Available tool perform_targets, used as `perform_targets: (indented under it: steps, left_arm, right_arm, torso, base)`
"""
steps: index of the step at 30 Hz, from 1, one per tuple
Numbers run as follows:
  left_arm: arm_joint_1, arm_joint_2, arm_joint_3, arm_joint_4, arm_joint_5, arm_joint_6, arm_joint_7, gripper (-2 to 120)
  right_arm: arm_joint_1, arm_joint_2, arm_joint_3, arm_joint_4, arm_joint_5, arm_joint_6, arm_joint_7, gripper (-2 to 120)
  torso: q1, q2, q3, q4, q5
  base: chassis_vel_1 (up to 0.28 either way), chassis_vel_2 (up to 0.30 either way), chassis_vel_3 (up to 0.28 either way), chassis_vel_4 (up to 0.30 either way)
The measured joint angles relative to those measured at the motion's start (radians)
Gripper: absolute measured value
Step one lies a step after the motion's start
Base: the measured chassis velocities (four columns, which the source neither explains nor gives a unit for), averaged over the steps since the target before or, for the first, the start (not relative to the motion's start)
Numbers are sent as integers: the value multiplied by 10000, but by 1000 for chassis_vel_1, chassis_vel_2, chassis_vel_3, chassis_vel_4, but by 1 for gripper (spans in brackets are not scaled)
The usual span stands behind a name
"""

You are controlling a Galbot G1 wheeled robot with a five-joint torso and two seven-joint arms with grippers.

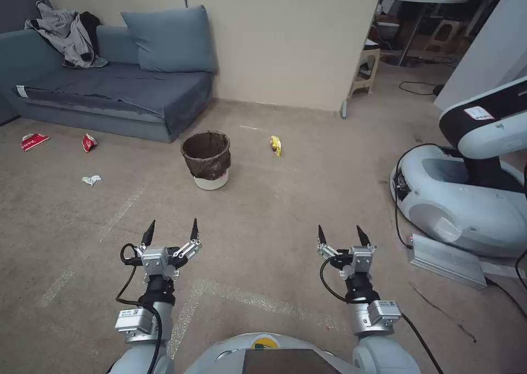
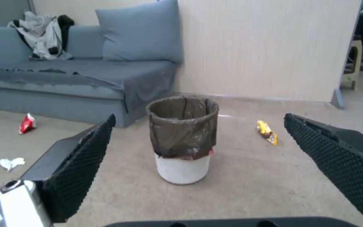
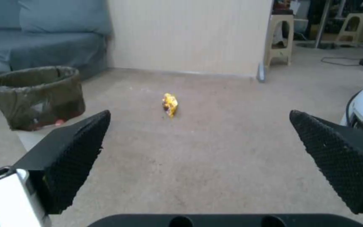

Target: Pick up the trash bin, then pick up the garbage from the floor and place it into the trash bin.

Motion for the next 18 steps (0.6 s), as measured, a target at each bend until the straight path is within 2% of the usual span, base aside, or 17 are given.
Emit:
perform_targets:
  steps: [18]
  left_arm:
    - [-8, -9, 20, 29, 13, -31, 20, 100]
  right_arm:
    - [8, 6, 1, -58, 18, 19, -26, 100]
  torso:
    - [0, -1, 0, 1, -1]
  base:
    - [-62, 62, 60, -72]
